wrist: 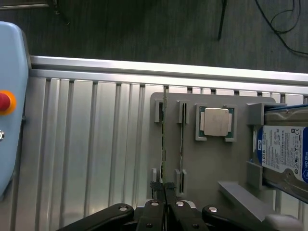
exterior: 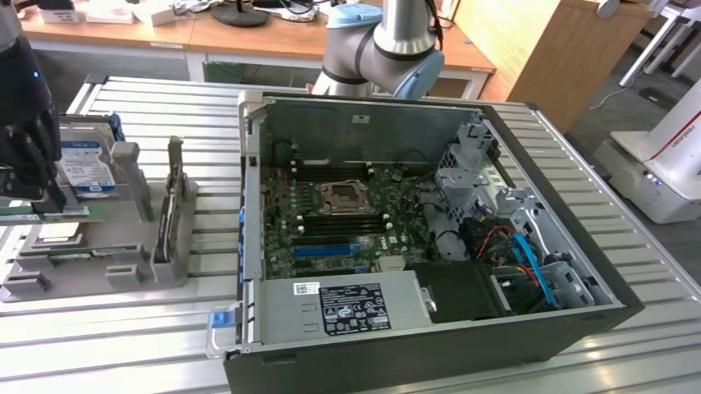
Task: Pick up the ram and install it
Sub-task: 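Pick up the ram and move it above insertion slot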
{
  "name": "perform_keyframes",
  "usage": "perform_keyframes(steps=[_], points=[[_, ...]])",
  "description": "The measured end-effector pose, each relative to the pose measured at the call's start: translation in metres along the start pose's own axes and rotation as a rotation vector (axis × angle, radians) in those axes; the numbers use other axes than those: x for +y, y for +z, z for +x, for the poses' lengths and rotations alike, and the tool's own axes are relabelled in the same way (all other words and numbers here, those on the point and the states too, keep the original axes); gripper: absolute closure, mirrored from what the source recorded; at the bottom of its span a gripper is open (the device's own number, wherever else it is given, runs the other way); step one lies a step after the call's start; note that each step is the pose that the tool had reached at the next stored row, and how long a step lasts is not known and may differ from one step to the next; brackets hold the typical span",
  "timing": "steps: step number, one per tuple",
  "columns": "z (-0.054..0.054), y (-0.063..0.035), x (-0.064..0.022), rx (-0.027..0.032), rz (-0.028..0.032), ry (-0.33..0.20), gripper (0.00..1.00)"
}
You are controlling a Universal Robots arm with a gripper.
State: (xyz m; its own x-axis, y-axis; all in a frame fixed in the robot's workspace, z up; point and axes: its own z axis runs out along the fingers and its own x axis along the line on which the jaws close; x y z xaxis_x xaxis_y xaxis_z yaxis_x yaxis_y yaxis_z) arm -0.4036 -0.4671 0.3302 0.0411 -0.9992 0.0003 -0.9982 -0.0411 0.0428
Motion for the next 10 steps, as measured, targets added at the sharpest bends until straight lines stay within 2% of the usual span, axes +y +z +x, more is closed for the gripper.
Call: perform_keyframes(steps=[10], points=[[0.000,-0.0259,0.0011,0.0000,0.0000,0.000,0.88]])
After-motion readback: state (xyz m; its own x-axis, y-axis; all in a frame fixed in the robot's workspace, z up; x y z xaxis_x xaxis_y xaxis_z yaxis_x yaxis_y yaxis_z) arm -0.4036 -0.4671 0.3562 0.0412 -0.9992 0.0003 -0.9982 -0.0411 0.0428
